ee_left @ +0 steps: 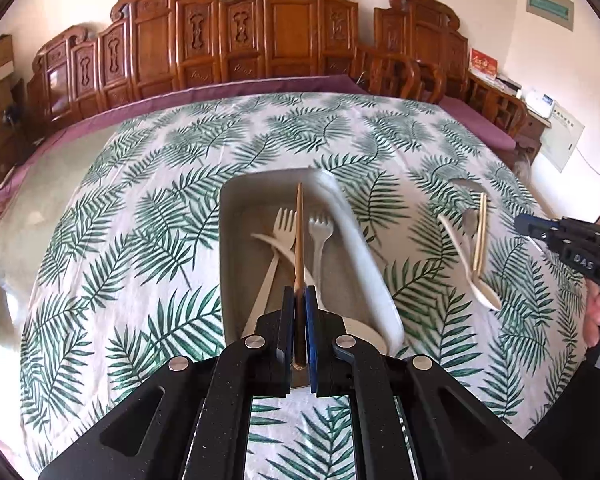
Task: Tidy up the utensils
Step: 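Carry the chopstick into the grey tray with the left gripper while the right gripper holds the metal spoon, then lift the metal spoon from the pile with the right gripper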
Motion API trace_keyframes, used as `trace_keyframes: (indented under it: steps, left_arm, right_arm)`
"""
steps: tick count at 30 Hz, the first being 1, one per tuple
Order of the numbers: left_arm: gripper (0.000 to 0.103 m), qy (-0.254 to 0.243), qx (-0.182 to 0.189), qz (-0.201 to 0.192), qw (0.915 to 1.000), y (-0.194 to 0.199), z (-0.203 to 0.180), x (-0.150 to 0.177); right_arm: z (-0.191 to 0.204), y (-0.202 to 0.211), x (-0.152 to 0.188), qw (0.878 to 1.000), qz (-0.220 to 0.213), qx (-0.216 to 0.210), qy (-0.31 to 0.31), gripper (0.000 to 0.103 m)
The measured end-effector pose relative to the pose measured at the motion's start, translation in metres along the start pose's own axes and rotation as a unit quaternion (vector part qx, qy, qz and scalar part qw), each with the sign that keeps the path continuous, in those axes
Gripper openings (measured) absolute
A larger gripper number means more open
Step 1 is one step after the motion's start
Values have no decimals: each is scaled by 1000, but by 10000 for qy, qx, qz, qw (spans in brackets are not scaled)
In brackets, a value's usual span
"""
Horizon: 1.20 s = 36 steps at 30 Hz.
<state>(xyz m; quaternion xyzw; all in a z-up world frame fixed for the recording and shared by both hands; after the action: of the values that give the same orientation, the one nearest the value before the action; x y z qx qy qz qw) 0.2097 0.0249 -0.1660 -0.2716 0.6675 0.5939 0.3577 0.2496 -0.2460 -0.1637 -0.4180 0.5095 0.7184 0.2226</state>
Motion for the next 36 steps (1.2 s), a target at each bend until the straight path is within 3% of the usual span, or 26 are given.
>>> trace_keyframes:
  steps: [15, 16, 22, 32, 36]
  left_arm:
    - [5, 48, -104, 248, 9996, -23, 7, 10]
    - [5, 74, -88, 253, 9996, -24, 8, 11]
    - [5, 53, -25, 224, 9997, -21, 9, 15]
    - [6, 100, 163, 58, 9998, -14, 6, 11]
    - [5, 147, 187, 81, 9997, -16, 7, 12]
  right_arm:
    - [13, -3, 0, 9998, 110, -81, 137, 8]
    - [16, -4, 0, 9998, 122, -88, 163, 2]
    - [29, -23, 9, 9981, 491, -97, 364, 0]
    - [2, -32, 22, 9966, 683, 164, 418, 2]
    - [-1, -41, 30, 9953, 867, 53, 426, 5]
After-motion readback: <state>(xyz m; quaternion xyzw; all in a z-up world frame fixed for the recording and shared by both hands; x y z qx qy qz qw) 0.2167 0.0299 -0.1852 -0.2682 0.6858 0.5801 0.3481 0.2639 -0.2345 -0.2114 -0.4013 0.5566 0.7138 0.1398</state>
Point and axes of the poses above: each gripper's, at about its wrist camera, not at the fingertips, and y roughly against the way its jaws point, z to its left, x to its underside, the point moved 1 cm from there along -y, roughly the way its jaws point, and after that the axes turned 14 degrees about -z, right-handed, at the moved point
